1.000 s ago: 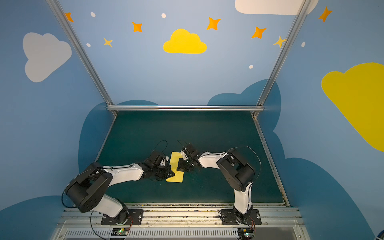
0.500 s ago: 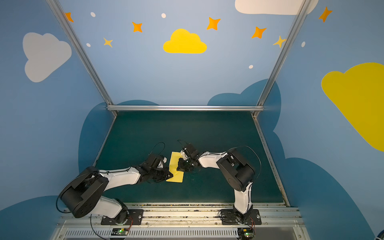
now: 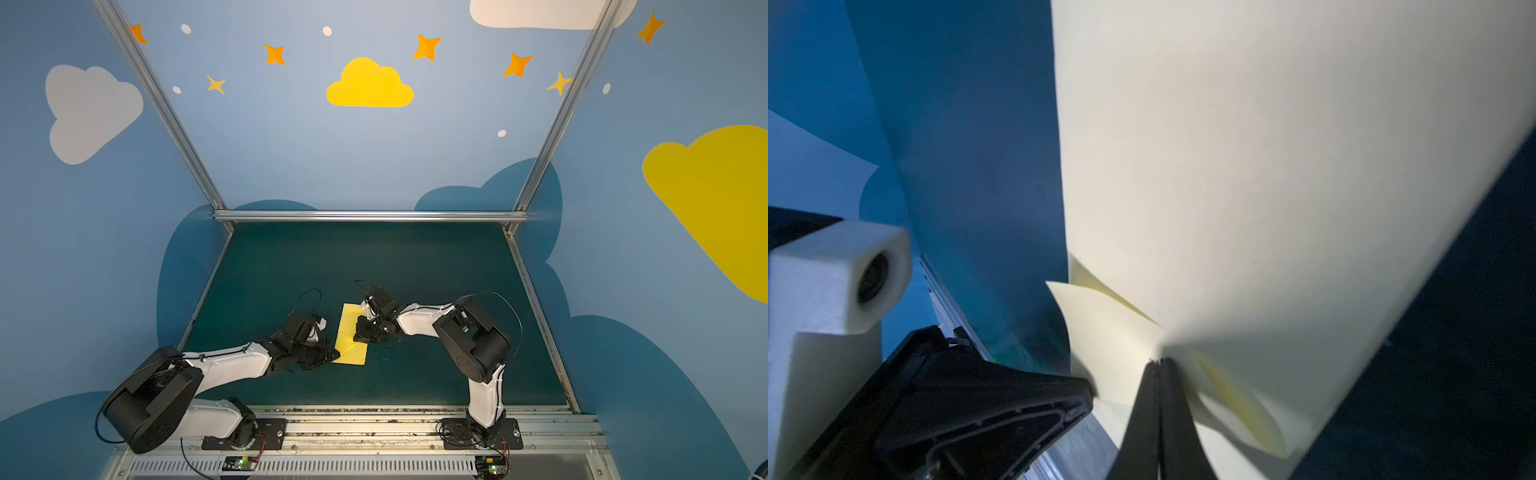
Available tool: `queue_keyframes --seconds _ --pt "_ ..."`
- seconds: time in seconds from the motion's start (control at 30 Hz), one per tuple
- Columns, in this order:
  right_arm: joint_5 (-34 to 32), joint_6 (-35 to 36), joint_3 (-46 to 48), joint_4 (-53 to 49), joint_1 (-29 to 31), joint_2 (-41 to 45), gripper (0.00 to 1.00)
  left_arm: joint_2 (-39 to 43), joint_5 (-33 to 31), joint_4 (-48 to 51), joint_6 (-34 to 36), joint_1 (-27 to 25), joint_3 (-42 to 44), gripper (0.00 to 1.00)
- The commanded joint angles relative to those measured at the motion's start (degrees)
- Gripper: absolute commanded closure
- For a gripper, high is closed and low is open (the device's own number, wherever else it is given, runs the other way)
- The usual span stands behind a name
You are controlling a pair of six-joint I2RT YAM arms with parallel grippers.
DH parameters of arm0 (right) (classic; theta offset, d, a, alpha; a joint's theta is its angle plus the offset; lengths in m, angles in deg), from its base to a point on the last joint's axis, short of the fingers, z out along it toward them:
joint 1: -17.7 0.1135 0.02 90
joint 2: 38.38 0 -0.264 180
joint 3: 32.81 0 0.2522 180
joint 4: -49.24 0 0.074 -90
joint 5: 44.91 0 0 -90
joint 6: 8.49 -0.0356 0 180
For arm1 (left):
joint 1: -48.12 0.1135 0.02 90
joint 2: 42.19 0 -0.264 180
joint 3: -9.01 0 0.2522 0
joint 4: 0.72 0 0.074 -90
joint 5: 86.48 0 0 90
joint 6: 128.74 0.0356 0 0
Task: Fold a paper plane with a square sheet of paper (fold left side to right side)
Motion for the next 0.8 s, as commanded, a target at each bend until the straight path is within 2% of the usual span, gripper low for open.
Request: queue_keyframes --seconds 0.0,0.37,0.57,0.67,0.77 --pt "-4.26 0.46 2.15 -4.67 -0.19 -2.06 1.0 0.89 -3.02 5.71 0.78 0.65 3.35 0.96" --pt "-4.34 0.32 2.09 -4.72 -0.22 -1.88 1.0 12.43 -3.05 10.72 -1.26 0.8 9.54 0.96" --pt "-4.34 0.27 2.15 -4.86 -0.15 -1.8 1.0 21.61 -5.09 16.83 -3.96 0.8 7.13 0.96" --pt "-4.43 0.27 2.39 -4.88 -0.18 -1.7 1.0 21.46 -4.71 16.87 -4.11 0.81 4.73 0.96" --pt "-4.51 0.26 2.57 -4.77 -0.13 -1.78 1.0 17.83 -3.34 14.14 -3.93 0.8 2.33 0.96"
